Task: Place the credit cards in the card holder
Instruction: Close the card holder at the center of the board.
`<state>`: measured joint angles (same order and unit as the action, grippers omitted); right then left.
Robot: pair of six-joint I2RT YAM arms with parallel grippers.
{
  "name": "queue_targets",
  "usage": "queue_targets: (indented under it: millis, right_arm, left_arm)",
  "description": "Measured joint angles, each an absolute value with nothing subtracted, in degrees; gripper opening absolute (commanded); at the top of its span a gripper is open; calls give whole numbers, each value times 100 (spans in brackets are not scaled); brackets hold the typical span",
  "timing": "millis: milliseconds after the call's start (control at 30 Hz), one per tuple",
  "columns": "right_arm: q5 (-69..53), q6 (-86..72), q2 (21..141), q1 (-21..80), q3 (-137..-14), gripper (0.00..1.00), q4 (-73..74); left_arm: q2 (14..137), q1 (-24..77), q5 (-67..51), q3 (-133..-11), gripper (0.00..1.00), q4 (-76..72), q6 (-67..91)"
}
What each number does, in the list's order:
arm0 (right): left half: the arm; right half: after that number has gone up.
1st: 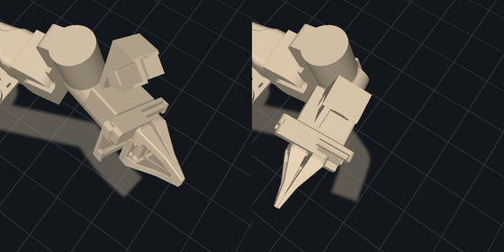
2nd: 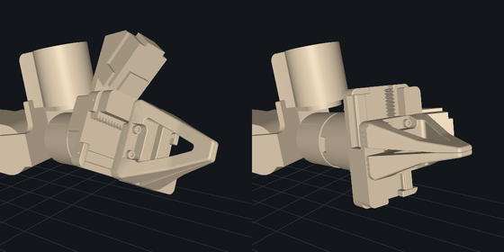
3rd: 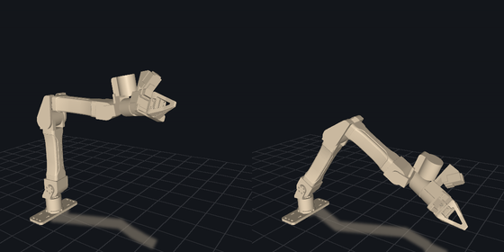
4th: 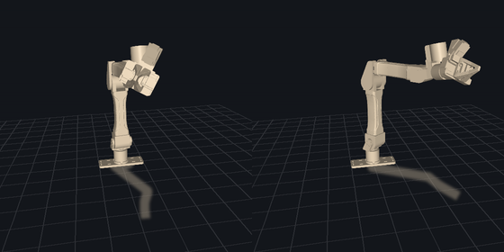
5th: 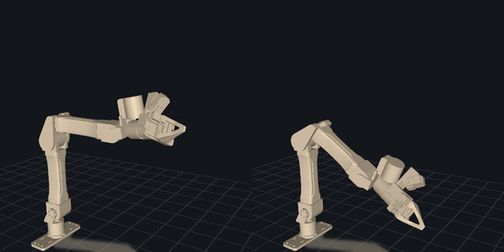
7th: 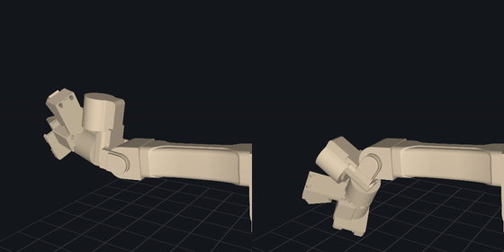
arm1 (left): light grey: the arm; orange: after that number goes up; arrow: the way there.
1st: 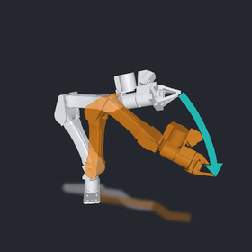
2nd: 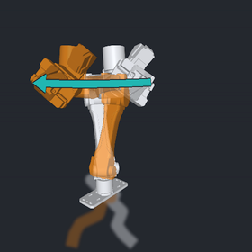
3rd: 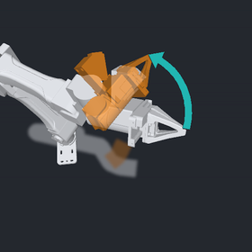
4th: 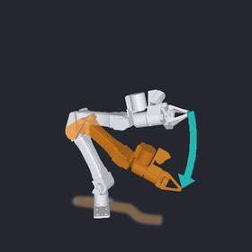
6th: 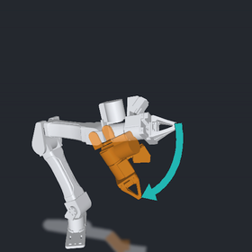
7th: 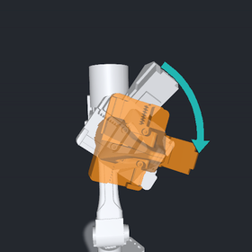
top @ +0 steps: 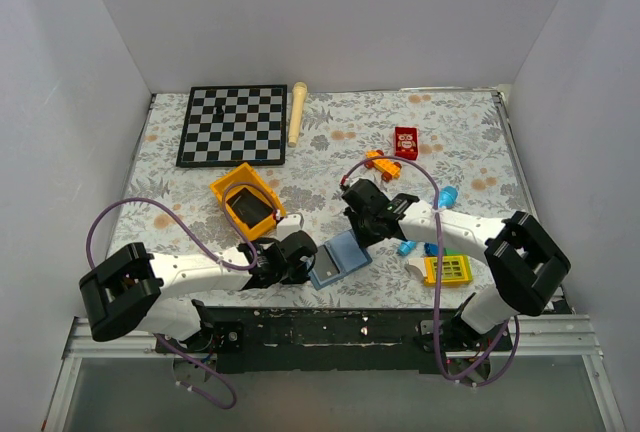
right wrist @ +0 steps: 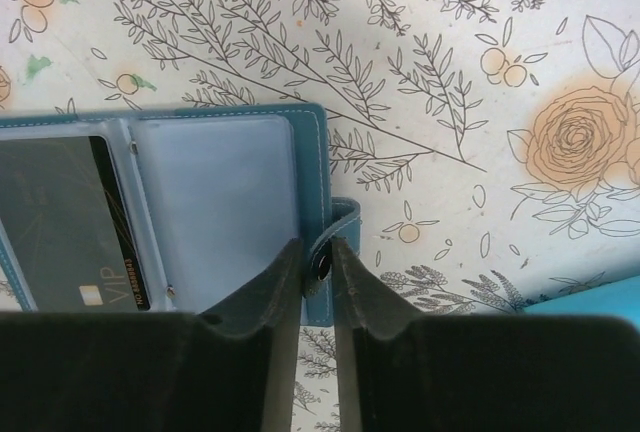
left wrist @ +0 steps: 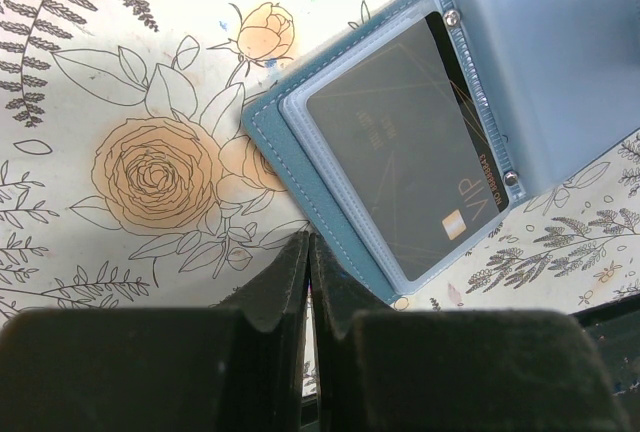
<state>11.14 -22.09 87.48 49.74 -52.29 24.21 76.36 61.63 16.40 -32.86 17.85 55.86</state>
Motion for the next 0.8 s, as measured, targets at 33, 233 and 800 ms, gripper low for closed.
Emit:
queue_targets:
  millis: [33, 233, 800]
  right_arm:
    - [1146, -2209, 8748, 4971, -5231, 16, 2429]
    - [1315, -2237, 8654, 4971, -5227, 2, 2550]
    - [458, -2375, 6973, 4840, -4912, 1, 2519]
  left_arm:
    - [7640, 6163, 1640, -3291, 1, 1789, 5583]
    - [7703, 6163, 1627, -3354, 1, 1813, 5509]
    - [8718, 6163, 1485, -4130, 0, 1334, 5096]
